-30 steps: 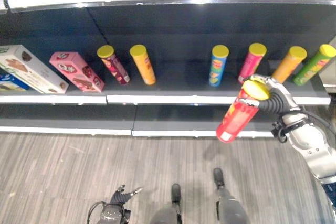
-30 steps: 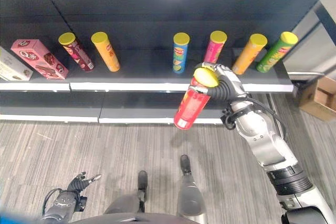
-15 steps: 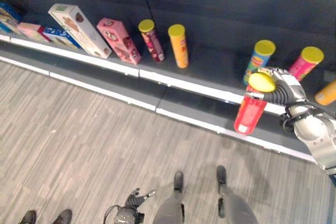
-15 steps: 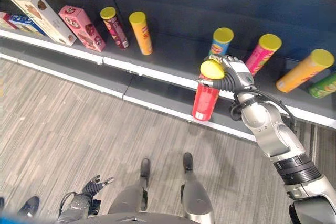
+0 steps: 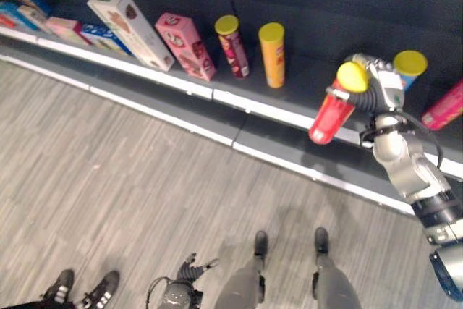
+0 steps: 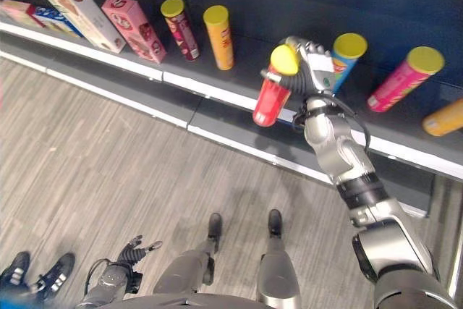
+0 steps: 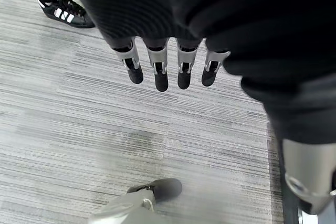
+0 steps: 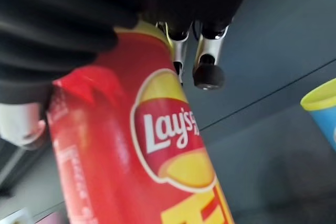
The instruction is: Put the goods on the table back onto the shelves and tidy them up.
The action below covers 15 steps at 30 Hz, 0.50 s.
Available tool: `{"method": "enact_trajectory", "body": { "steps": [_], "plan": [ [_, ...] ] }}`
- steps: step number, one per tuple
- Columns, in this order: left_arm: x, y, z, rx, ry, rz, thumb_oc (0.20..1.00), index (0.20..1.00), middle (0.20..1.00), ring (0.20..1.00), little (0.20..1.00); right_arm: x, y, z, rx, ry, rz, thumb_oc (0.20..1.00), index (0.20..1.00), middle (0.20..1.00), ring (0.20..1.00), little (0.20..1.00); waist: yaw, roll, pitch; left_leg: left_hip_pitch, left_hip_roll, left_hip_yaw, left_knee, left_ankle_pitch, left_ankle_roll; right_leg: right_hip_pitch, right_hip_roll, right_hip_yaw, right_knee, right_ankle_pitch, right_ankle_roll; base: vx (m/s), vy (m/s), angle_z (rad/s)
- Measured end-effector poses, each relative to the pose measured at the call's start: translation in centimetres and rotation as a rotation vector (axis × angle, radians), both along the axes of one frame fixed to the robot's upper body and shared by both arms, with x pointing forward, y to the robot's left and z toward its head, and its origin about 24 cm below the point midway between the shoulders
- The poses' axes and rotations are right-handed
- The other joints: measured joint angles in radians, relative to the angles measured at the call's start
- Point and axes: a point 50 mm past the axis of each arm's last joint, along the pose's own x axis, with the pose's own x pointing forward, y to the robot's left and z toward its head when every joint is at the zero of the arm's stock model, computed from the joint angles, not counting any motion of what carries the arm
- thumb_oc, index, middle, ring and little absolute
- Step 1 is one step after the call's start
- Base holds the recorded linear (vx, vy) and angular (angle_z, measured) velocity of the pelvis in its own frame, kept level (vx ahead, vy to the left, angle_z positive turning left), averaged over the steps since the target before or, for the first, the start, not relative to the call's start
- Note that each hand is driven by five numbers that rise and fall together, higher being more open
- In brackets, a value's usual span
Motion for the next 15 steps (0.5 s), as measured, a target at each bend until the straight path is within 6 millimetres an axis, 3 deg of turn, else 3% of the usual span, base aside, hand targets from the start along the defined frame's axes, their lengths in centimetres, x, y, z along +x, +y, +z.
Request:
{"method": "enact_trajectory", "body": {
  "steps": [8,15],
  "plan": [
    [1.3,-0.7,0.5,-0.017,-0.056,-0.021,1.000,1.000,1.000,1.000,1.000,1.1,-4.1,3.5,-0.029,-0.106,-0.230,0.200,0.200,0.200,0.200,0.200,0.033,0.063,0.025,-0.055,-0.012,-0.073,0.000,0.027,-0.003,-0.020,-0.006,-0.068,0.000,-0.002,0.002,-0.02,-0.016,0.27],
    [1.7,-1.0,0.6,-0.016,-0.068,-0.044,1.000,1.000,1.000,1.000,1.000,1.9,-4.1,4.1,-0.089,-0.091,-0.257,0.200,0.200,0.200,0.200,0.200,0.058,0.074,0.031,-0.093,-0.015,-0.082,0.000,0.032,-0.003,-0.053,-0.008,-0.079,0.000,-0.004,0.004,0.00,-0.003,0.03]
  ]
}}
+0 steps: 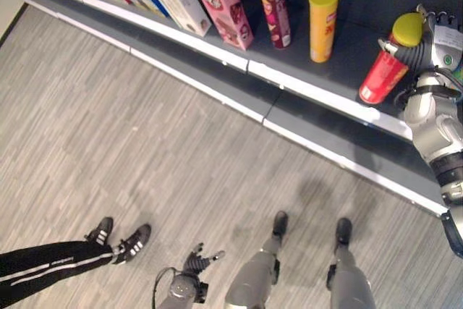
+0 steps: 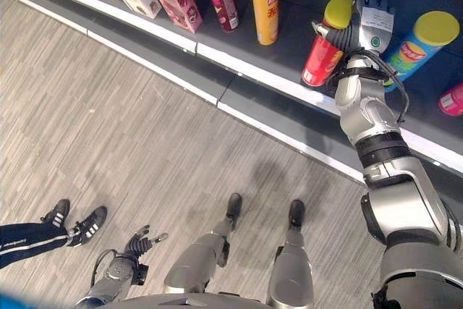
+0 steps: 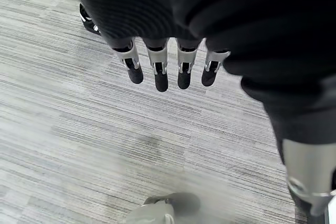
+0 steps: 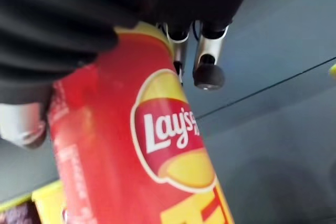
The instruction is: Put the goods on the table back onto the shelves and tidy them up.
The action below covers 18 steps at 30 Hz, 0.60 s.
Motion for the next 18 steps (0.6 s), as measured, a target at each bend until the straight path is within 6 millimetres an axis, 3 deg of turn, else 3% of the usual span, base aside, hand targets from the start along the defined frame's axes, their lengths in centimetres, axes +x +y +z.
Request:
{"method": "enact_trajectory", "body": {
  "steps": [4,10,18],
  "plan": [
    [0.5,-0.2,0.2,-0.002,-0.022,-0.014,1.000,1.000,1.000,1.000,1.000,0.4,-0.8,0.2,-0.037,0.031,-0.048,0.200,0.200,0.200,0.200,0.200,0.021,0.014,0.010,-0.024,-0.003,-0.011,0.000,0.002,0.000,-0.019,-0.002,-0.012,0.000,-0.002,0.002,0.00,0.002,0.06],
    [0.5,-0.3,0.3,-0.002,-0.027,-0.024,1.000,1.000,1.000,1.000,1.000,0.5,-0.9,2.3,-0.038,-0.017,-0.065,0.200,0.200,0.200,0.200,0.200,0.022,0.027,0.024,-0.029,-0.010,-0.025,0.000,0.003,-0.001,-0.017,-0.010,-0.026,0.000,-0.006,0.007,0.02,0.017,0.08],
    [0.9,-0.3,0.5,-0.003,-0.051,-0.028,1.000,1.000,1.000,1.000,1.000,-0.1,-2.8,5.0,-0.121,-0.045,-0.163,0.200,0.200,0.200,0.200,0.200,0.025,0.042,0.028,-0.048,-0.032,-0.025,0.000,0.005,0.002,-0.034,-0.031,-0.028,0.000,-0.010,0.017,0.01,0.008,0.02]
  ]
}}
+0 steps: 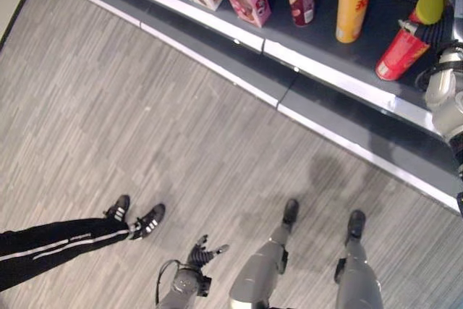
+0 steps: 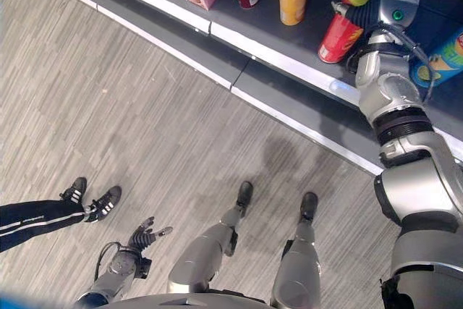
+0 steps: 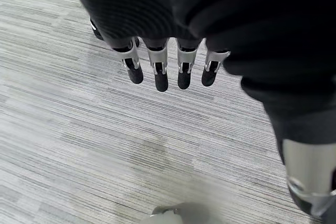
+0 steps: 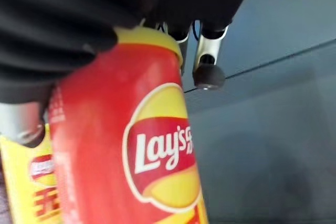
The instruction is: Put the goods on the table back onto the shelves and tidy them up.
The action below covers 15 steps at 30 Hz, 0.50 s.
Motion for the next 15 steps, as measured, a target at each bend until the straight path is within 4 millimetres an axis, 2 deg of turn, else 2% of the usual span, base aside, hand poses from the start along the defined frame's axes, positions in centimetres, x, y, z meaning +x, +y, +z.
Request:
{"method": "enact_trajectory", "body": {
  "steps": [15],
  "plan": [
    [1.1,0.3,0.8,0.008,-0.048,-0.015,1.000,1.000,1.000,1.000,1.000,0.1,-0.7,-0.4,-0.017,0.030,-0.037,0.200,0.200,0.200,0.200,0.200,0.000,0.001,0.000,0.000,0.001,0.006,0.000,0.000,0.000,-0.003,0.000,0.006,0.000,0.000,0.000,0.00,0.000,0.00]
  ]
}}
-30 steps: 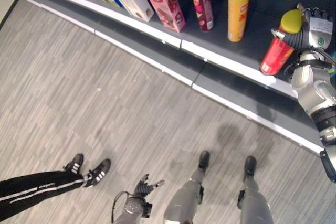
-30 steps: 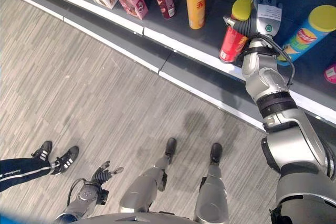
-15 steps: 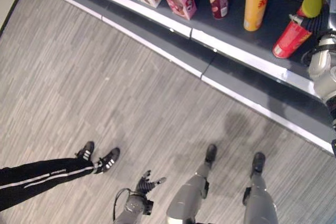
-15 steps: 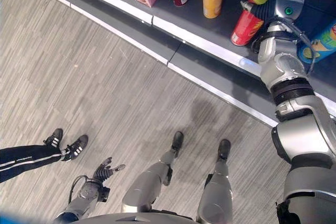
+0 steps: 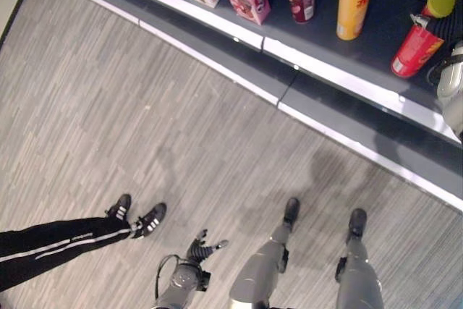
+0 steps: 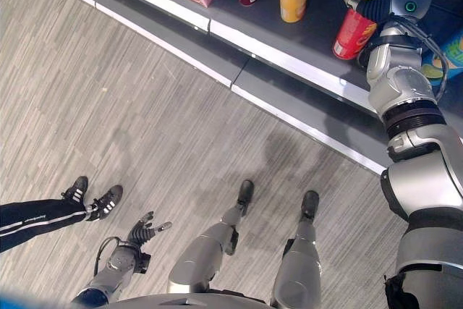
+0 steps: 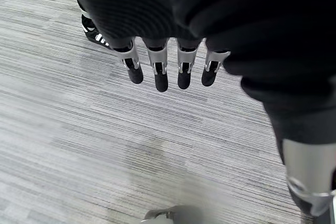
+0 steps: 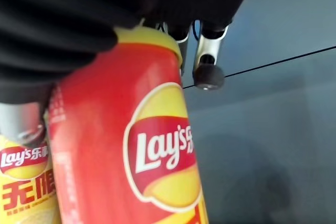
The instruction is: Put the goods on the table back onto the shelves and tidy them up.
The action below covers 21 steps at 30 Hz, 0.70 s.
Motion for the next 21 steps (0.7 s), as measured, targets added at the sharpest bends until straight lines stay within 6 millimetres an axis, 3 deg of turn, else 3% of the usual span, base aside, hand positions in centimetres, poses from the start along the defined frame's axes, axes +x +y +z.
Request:
{"method": "enact_trajectory", "body": {
  "steps": [16,21],
  "plan": [
    [1.3,-0.5,1.2,-0.014,-0.075,-0.032,1.000,1.000,1.000,1.000,1.000,0.0,-0.1,0.0,-0.001,0.001,-0.004,0.200,0.200,0.200,0.200,0.200,0.000,0.007,-0.005,0.000,0.000,0.000,0.000,0.000,0.000,-0.001,-0.001,0.001,0.000,0.000,0.000,0.00,0.000,0.00],
    [2.2,0.1,2.7,-0.008,-0.144,-0.054,1.000,1.000,1.000,1.000,1.000,-0.1,-0.3,0.4,-0.028,0.000,-0.015,0.200,0.200,0.200,0.200,0.200,0.003,0.011,-0.009,-0.010,0.000,0.000,0.000,0.000,0.000,-0.010,-0.002,0.001,0.000,0.001,0.000,0.00,0.000,0.00]
  ]
}}
